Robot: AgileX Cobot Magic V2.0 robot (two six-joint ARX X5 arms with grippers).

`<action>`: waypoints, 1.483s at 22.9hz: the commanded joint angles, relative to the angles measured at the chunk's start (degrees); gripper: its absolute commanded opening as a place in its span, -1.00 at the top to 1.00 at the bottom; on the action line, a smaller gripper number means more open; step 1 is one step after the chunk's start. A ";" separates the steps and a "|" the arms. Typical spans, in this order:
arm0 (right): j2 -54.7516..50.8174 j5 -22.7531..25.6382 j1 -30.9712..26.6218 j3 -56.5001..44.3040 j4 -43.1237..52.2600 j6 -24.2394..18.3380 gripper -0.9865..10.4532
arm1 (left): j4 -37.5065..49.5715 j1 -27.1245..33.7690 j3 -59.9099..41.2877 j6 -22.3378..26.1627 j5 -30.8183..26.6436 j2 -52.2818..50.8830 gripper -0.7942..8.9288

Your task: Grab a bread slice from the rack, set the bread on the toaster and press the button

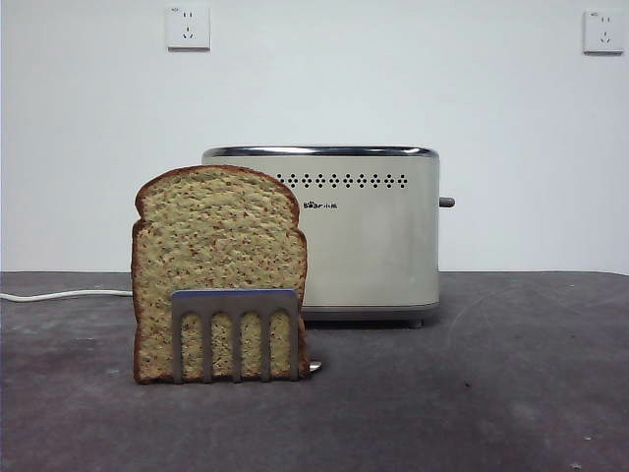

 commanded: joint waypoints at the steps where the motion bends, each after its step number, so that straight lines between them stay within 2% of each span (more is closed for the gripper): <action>1: 4.50 -2.71 0.17 6.54 -6.10 -8.13 0.85 | -4.44 0.13 4.96 9.42 4.00 4.52 0.85; 5: 10.86 -5.03 1.01 16.11 -17.27 -15.91 0.85 | -13.53 0.04 12.46 17.46 7.85 10.80 0.85; 8: 14.25 -6.01 1.70 21.29 -24.50 -20.35 0.85 | -19.04 -0.11 16.81 21.42 8.98 13.88 0.85; 11: 16.09 -5.90 2.43 23.76 -28.22 -22.43 0.85 | -22.16 -1.18 19.41 24.00 8.92 15.45 0.85; 15: 16.46 -5.90 2.80 23.87 -28.33 -22.58 0.85 | -23.71 -2.99 20.57 25.44 8.83 16.00 0.83; 16: 16.46 -5.90 2.78 23.87 -28.33 -22.58 0.85 | -23.76 -3.52 20.57 25.44 8.70 16.00 0.67; 17: 16.46 -5.90 2.78 23.87 -28.33 -22.60 0.85 | -23.71 -4.00 20.57 25.44 8.55 16.00 0.30; 18: 16.46 -5.92 2.78 23.87 -28.33 -22.58 0.85 | -23.34 -4.55 20.57 25.49 8.52 16.00 -0.15; 19: 16.46 -5.92 2.78 23.87 -28.44 -22.58 0.85 | -22.64 -5.33 20.57 25.73 8.52 16.00 -0.38; 25: 16.46 -6.01 2.78 23.87 -28.70 -22.58 0.85 | -22.29 -13.31 24.28 31.01 7.96 20.98 -0.39; 34: 16.46 -6.03 2.80 23.87 -28.70 -22.58 0.85 | -27.36 -31.89 38.12 42.99 -8.92 43.15 -0.39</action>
